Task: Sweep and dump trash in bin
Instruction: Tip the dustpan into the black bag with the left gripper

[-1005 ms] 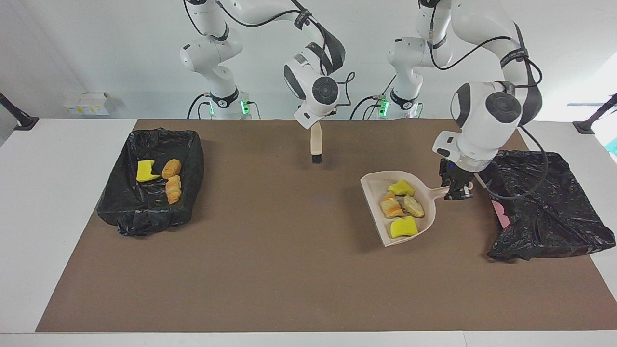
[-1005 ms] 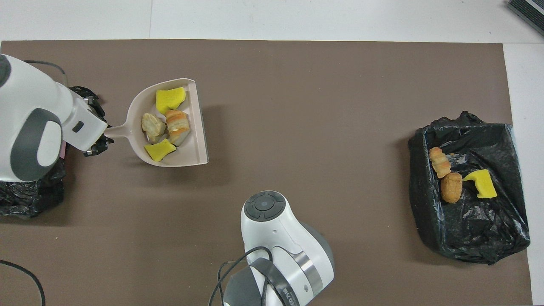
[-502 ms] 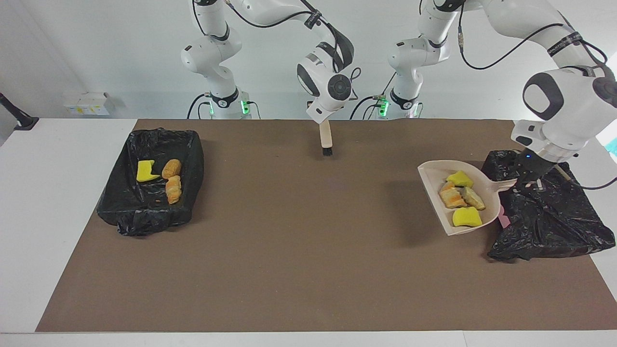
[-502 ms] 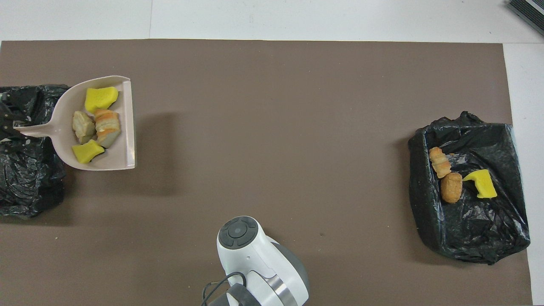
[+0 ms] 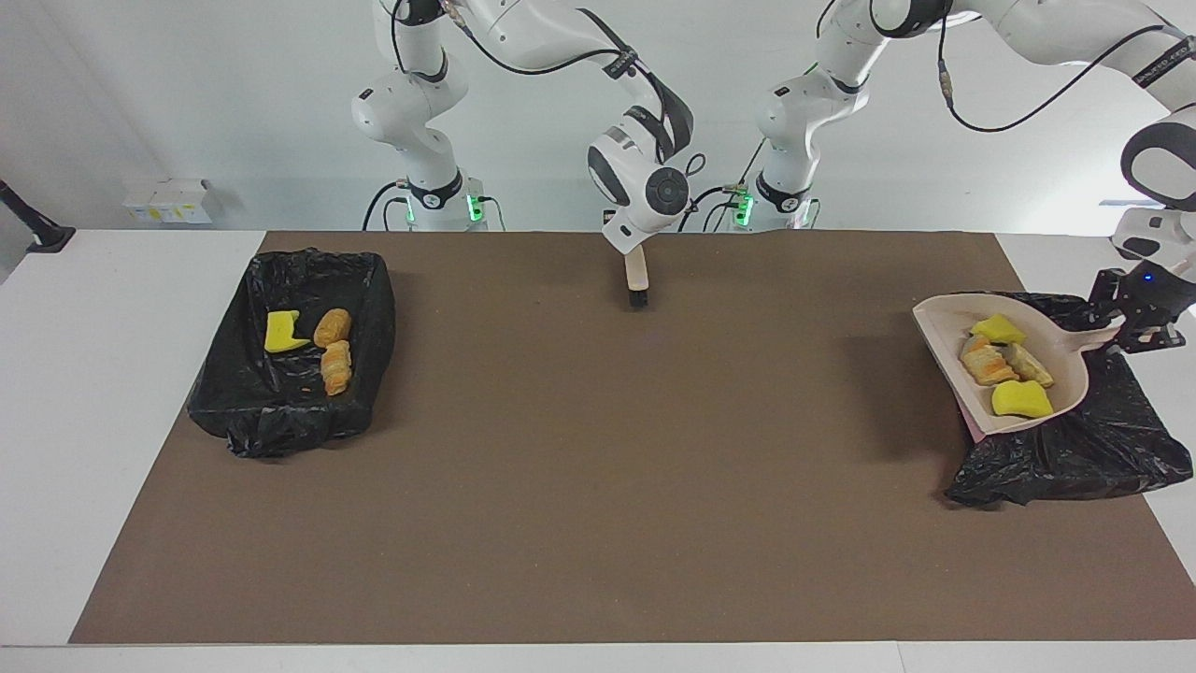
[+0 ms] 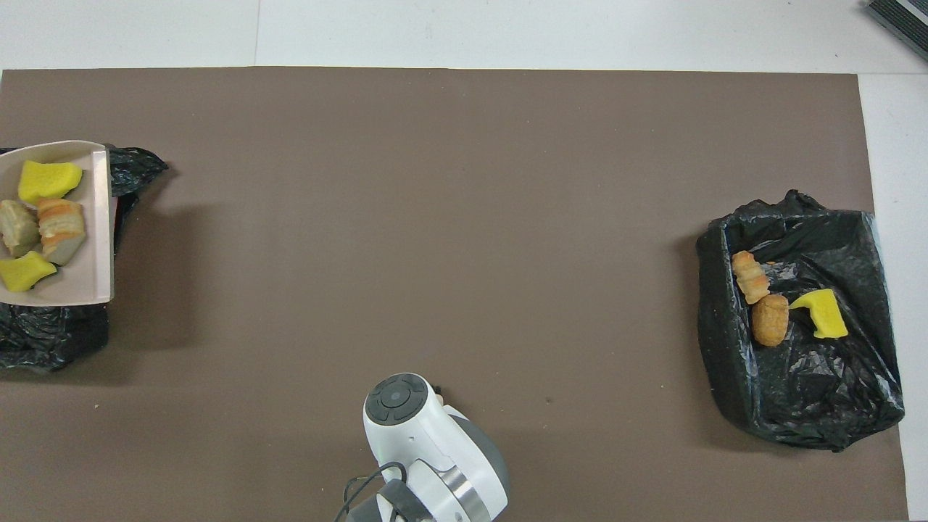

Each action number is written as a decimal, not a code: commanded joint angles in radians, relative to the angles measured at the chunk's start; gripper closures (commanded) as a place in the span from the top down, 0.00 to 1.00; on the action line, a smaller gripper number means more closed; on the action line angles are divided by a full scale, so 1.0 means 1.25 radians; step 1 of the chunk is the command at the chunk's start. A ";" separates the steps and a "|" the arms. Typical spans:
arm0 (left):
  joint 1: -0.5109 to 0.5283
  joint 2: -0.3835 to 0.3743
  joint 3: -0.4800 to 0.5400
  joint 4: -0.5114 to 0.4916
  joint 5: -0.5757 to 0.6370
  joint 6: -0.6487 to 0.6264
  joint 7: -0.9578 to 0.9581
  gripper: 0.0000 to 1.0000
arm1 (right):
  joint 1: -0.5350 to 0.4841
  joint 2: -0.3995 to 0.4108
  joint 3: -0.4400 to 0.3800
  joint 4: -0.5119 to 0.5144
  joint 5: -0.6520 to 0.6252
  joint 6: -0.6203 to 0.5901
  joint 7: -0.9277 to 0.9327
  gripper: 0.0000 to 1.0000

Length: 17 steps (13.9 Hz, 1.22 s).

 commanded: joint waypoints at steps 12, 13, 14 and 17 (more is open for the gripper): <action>-0.013 -0.019 -0.004 -0.063 0.545 0.195 -0.159 0.00 | -0.113 -0.032 -0.012 0.084 -0.008 -0.017 0.000 0.64; -0.017 -0.024 -0.004 -0.068 0.603 0.194 -0.183 0.00 | -0.112 -0.035 -0.014 0.112 -0.063 -0.018 -0.001 0.71; -0.033 -0.031 -0.004 -0.076 0.666 0.188 -0.223 0.00 | -0.119 -0.049 -0.013 0.149 -0.135 -0.020 -0.002 0.75; -0.052 -0.085 -0.004 -0.157 0.810 0.178 -0.353 0.00 | -0.219 -0.136 -0.014 0.159 -0.165 -0.020 0.000 0.97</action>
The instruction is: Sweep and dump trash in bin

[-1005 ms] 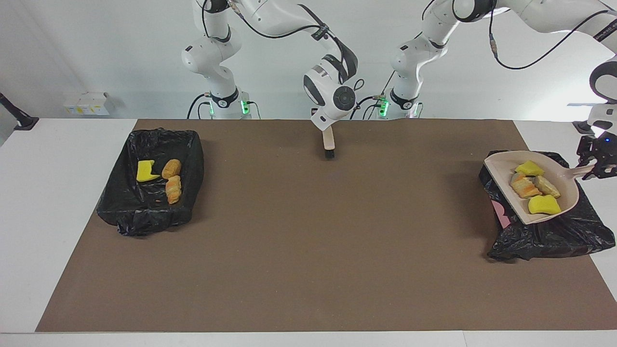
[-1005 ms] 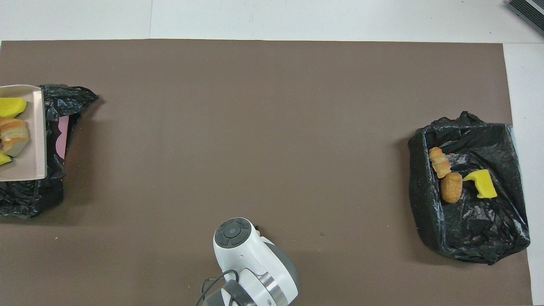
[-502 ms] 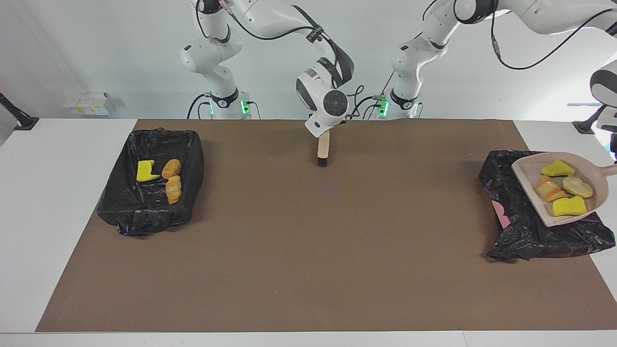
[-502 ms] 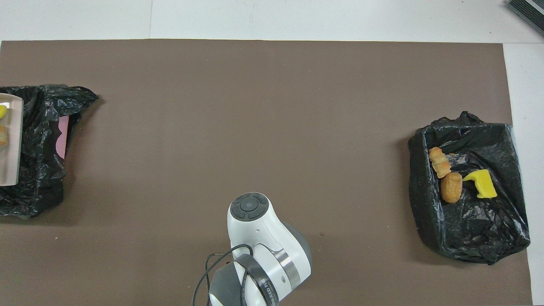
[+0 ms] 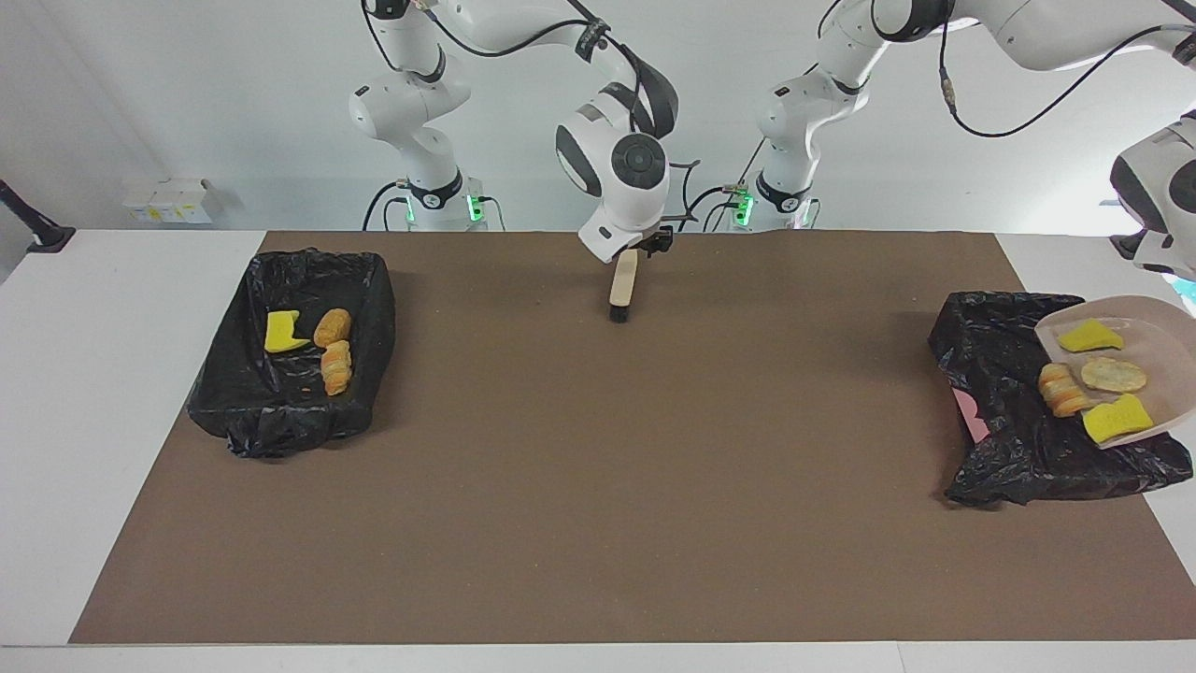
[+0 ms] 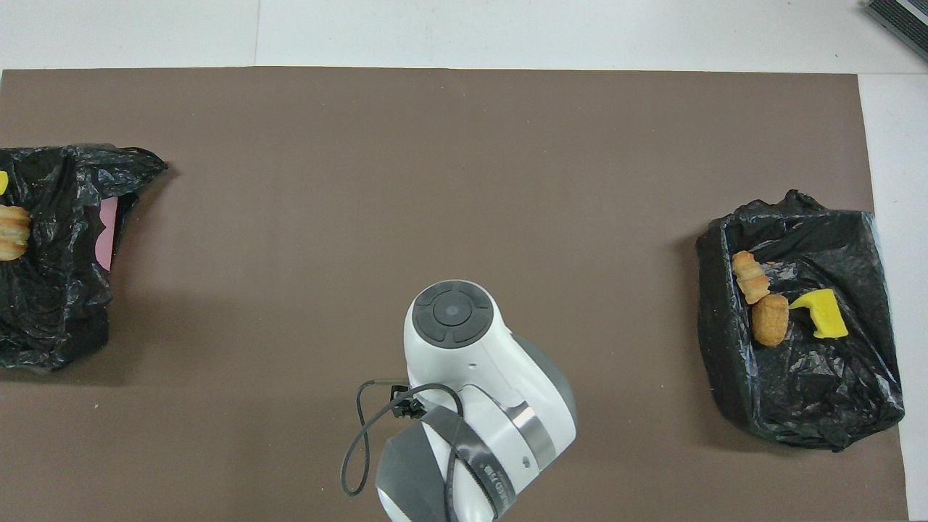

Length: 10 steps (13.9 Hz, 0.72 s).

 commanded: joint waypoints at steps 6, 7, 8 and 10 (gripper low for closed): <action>-0.016 -0.172 0.010 -0.154 0.152 -0.067 -0.113 0.00 | -0.249 -0.139 -0.006 0.122 -0.140 -0.072 -0.111 1.00; -0.017 -0.183 0.010 -0.154 0.163 -0.096 -0.124 0.00 | -0.267 -0.139 -0.010 0.150 -0.150 -0.100 -0.135 1.00; -0.023 -0.189 0.009 -0.156 0.166 -0.130 -0.132 0.00 | -0.291 -0.139 -0.017 0.176 -0.160 -0.125 -0.154 1.00; -0.037 -0.194 0.007 -0.165 0.168 -0.161 -0.162 0.00 | -0.341 -0.139 -0.022 0.219 -0.169 -0.163 -0.166 1.00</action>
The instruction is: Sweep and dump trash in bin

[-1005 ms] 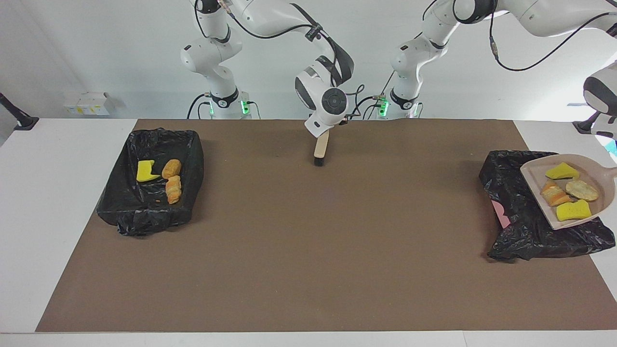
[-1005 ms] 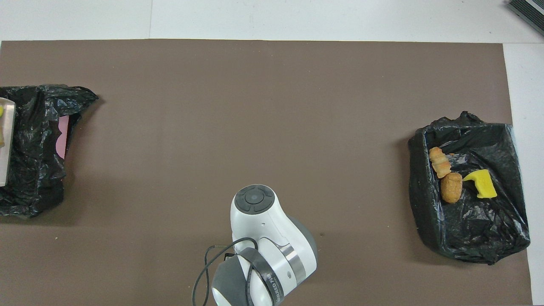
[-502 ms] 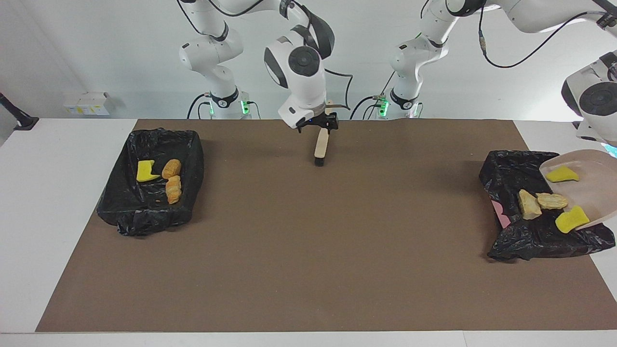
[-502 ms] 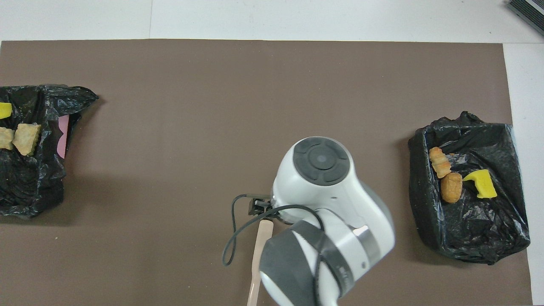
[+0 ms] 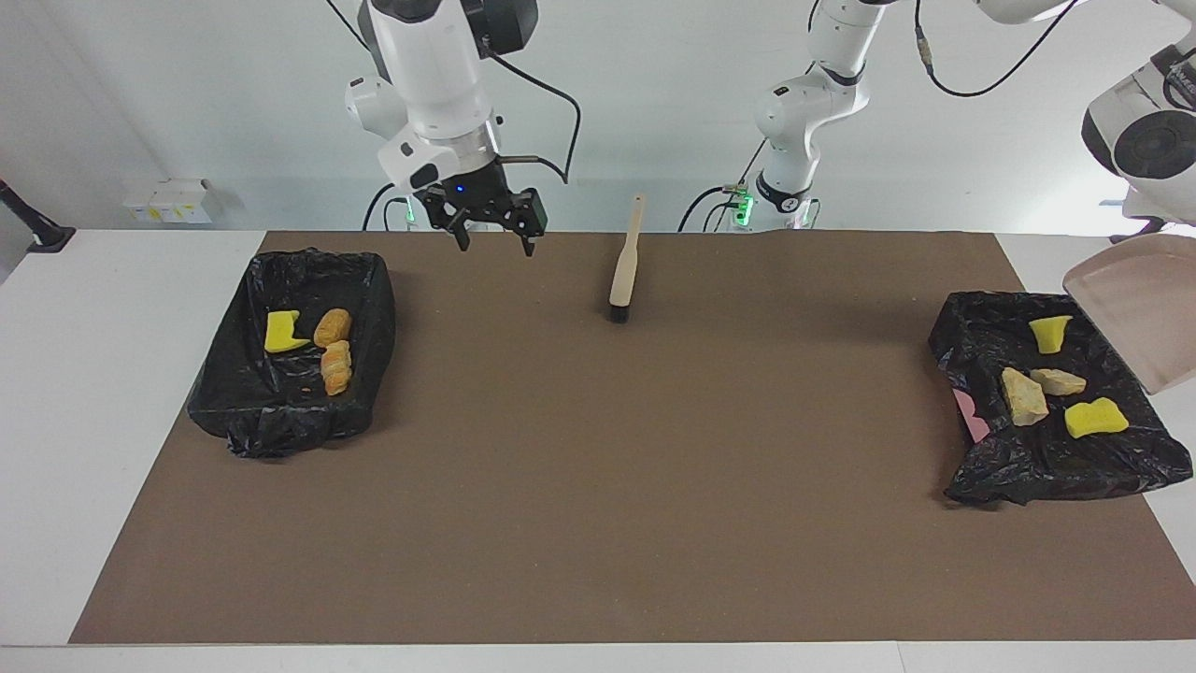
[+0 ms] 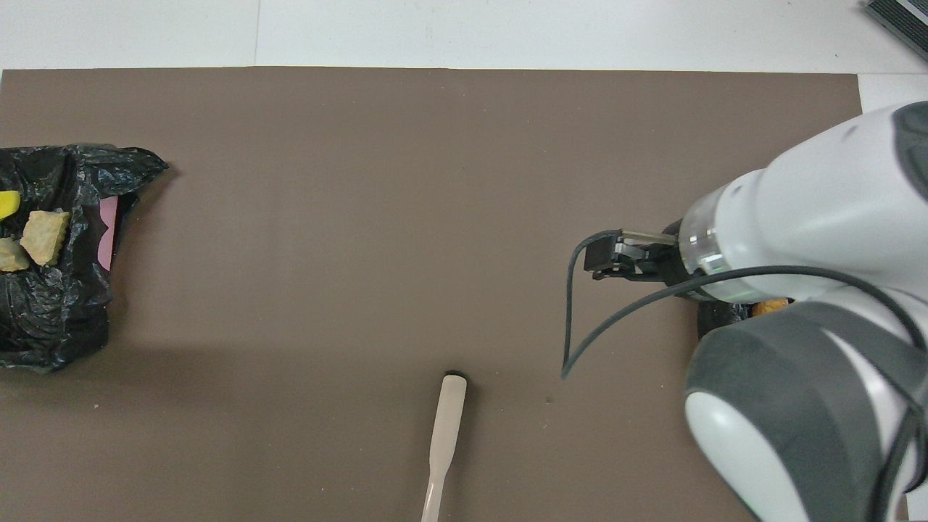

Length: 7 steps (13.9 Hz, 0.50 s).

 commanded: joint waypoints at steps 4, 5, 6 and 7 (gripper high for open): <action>-0.114 -0.030 -0.001 -0.038 0.005 -0.146 -0.134 0.00 | -0.110 0.015 -0.011 0.103 -0.057 -0.104 -0.082 1.00; -0.144 -0.030 -0.001 -0.038 -0.020 -0.187 -0.172 0.00 | -0.120 0.015 -0.022 0.110 -0.064 -0.118 -0.107 1.00; -0.173 -0.030 -0.001 -0.036 -0.065 -0.233 -0.211 0.00 | -0.125 0.014 -0.036 0.122 -0.065 -0.140 -0.128 1.00; -0.203 -0.029 -0.001 -0.034 -0.108 -0.273 -0.265 0.00 | -0.127 0.014 -0.048 0.129 -0.065 -0.160 -0.155 1.00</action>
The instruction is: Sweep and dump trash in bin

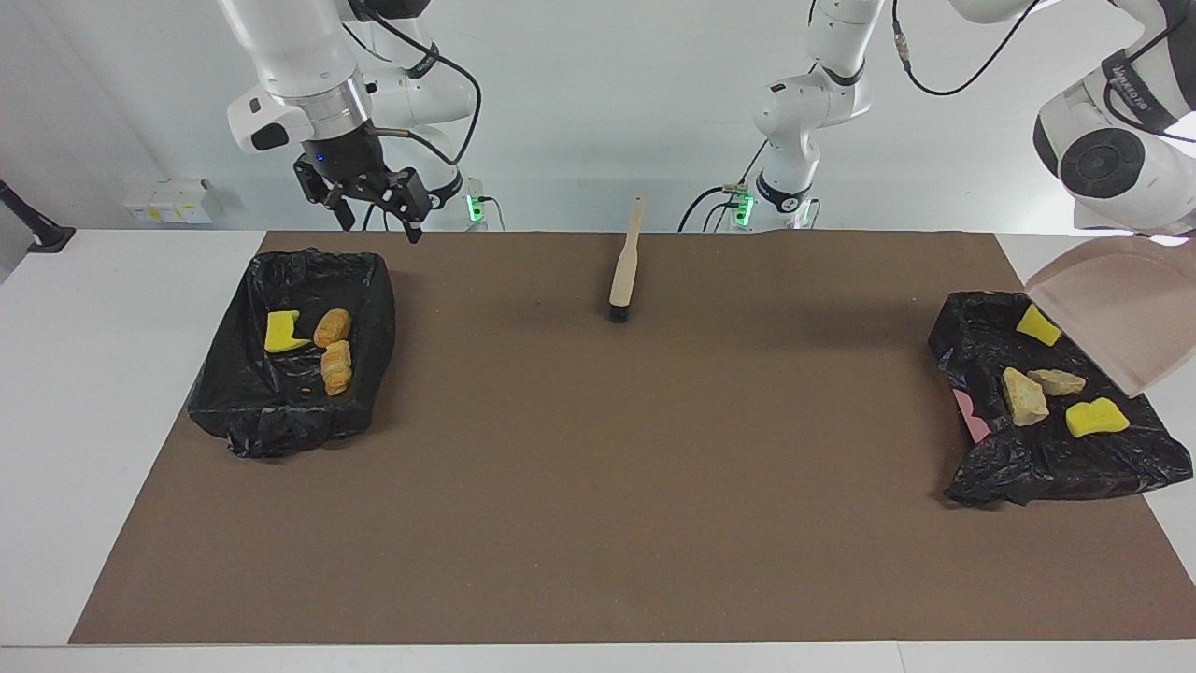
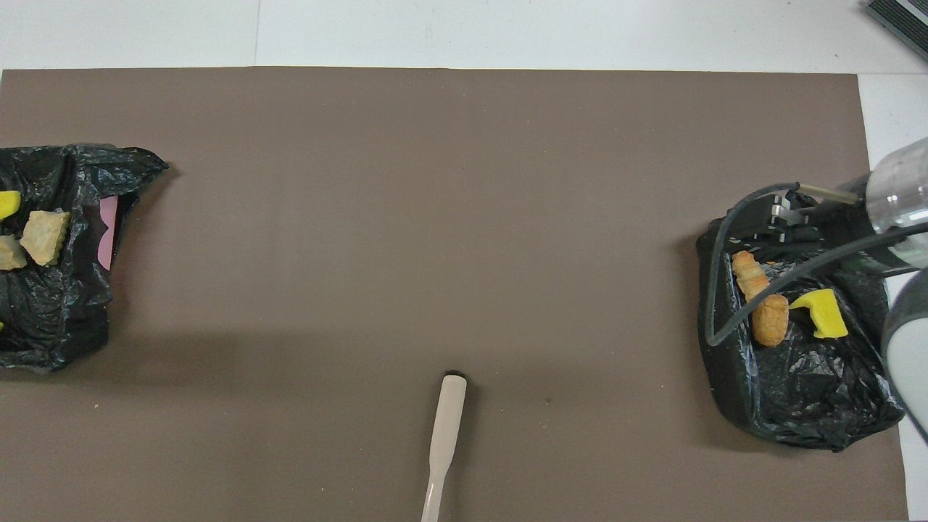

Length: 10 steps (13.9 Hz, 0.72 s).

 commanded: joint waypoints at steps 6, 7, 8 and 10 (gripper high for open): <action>-0.167 -0.032 0.010 -0.013 -0.374 -0.198 -0.388 0.00 | -0.014 0.020 -0.029 0.071 -0.071 -0.053 -0.173 1.00; -0.180 -0.033 0.010 -0.015 -0.421 -0.204 -0.435 0.00 | -0.015 0.025 -0.031 0.082 -0.064 -0.053 -0.171 1.00; -0.200 -0.037 0.010 -0.015 -0.463 -0.209 -0.477 0.00 | -0.015 0.026 -0.030 0.087 -0.064 -0.052 -0.168 1.00; -0.227 -0.038 0.010 -0.016 -0.543 -0.213 -0.543 0.00 | -0.012 0.025 -0.030 0.085 -0.032 -0.049 -0.164 1.00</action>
